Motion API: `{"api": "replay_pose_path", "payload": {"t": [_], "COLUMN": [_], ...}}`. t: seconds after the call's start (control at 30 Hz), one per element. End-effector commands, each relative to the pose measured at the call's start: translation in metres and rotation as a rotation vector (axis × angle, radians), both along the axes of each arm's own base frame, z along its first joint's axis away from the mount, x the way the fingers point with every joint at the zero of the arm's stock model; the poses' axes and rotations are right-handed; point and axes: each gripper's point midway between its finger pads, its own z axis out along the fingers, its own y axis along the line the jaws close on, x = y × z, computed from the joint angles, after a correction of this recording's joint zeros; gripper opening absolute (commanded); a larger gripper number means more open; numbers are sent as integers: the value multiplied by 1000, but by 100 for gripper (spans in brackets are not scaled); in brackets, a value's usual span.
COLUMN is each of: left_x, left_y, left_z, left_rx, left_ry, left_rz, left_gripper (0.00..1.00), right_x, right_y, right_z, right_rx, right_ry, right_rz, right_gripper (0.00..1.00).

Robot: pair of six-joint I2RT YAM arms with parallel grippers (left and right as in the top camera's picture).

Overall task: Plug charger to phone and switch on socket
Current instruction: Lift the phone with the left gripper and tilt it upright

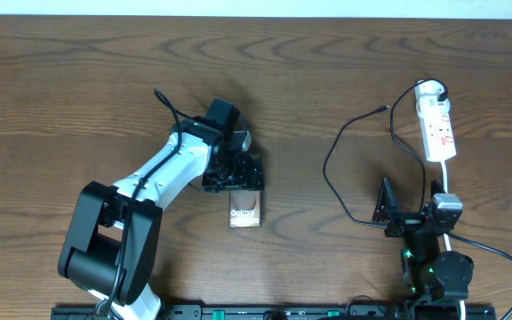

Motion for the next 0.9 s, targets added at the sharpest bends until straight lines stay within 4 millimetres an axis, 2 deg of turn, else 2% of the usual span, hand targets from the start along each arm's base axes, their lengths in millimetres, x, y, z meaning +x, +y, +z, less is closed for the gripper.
{"api": "replay_pose_path", "payload": {"t": [0.0,0.23,0.4,0.67,0.73,0.87], "left_x": [-7,-17,-14,0,10,26], "left_y": [-19,-42,-54,-66,-73,-79], "left_z": [22,44,68,109,132,151], "left_rx": [-138,-324,-498,-745,-858,-927], "left_ry": [35,112,169,216,229,224], "left_rz": [7,-5,26,48,46,56], "left_gripper": [71,70,70,69,66,66], "right_x": [0,0,0,0,0,0], "right_y": [-1,-1,-1,-1,-1,-1], "right_z": [0,0,0,0,0,0], "right_rx": [-13,-13,-13,-12,-13,-13], "right_ry": [0,0,0,0,0,0], "right_rz": [-6,-6,-6,-6,-6,-6], "right_gripper": [99,99,99,99,99,99]}}
